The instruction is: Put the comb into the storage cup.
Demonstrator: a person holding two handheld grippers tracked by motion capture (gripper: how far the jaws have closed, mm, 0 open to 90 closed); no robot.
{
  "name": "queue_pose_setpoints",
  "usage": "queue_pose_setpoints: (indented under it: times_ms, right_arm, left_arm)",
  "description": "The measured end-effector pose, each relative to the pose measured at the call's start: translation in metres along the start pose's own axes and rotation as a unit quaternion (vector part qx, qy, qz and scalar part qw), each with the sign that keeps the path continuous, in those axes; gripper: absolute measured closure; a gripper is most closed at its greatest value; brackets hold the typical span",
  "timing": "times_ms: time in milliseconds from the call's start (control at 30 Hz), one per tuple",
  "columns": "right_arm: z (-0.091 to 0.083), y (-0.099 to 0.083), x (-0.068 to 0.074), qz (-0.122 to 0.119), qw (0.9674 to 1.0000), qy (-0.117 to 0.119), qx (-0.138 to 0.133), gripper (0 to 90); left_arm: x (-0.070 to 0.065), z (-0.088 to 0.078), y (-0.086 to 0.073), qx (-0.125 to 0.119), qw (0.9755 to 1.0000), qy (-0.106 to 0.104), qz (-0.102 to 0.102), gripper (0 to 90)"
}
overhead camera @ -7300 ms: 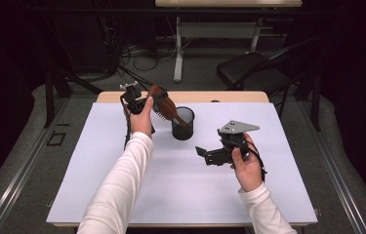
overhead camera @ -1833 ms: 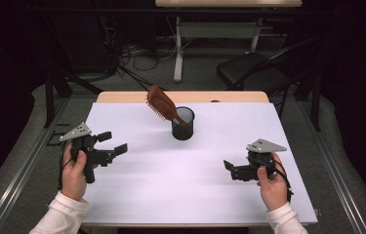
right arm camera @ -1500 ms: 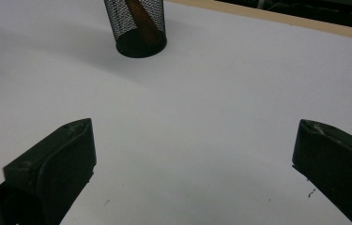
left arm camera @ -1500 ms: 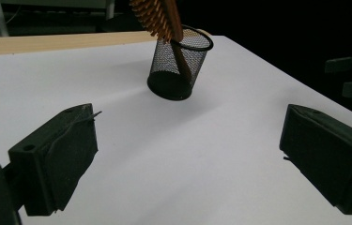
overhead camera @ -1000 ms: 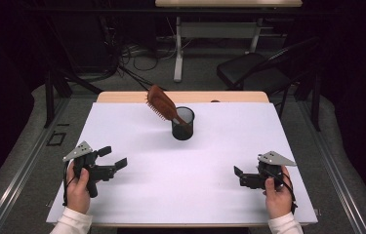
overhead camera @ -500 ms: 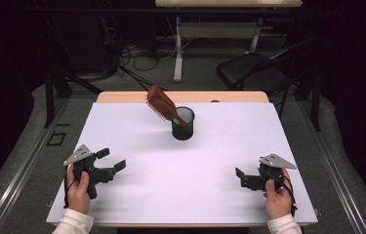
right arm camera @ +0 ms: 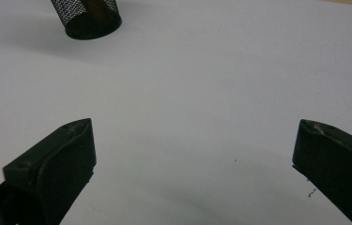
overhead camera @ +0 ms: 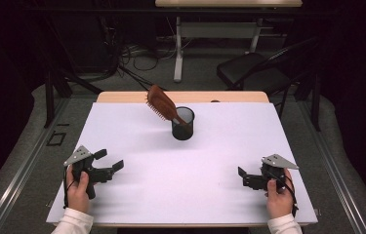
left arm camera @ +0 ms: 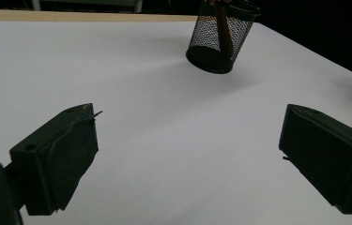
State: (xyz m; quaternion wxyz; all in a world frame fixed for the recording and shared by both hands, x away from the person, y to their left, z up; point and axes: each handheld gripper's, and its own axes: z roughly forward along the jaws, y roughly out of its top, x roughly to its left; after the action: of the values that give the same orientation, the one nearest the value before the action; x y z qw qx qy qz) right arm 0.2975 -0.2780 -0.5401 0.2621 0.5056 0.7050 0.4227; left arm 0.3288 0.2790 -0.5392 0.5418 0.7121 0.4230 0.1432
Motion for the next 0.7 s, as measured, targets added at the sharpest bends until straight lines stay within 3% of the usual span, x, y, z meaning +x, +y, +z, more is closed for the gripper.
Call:
queue_pose_setpoints:
  times_ms: [700]
  right_arm:
    - [0.0013, -0.0035, -0.0099, 0.020, 0.9997, -0.008, 0.006, 0.0]
  left_arm:
    - [0.0034, -0.0007, -0.0027, -0.003, 1.0000, 0.008, -0.005, 5.0]
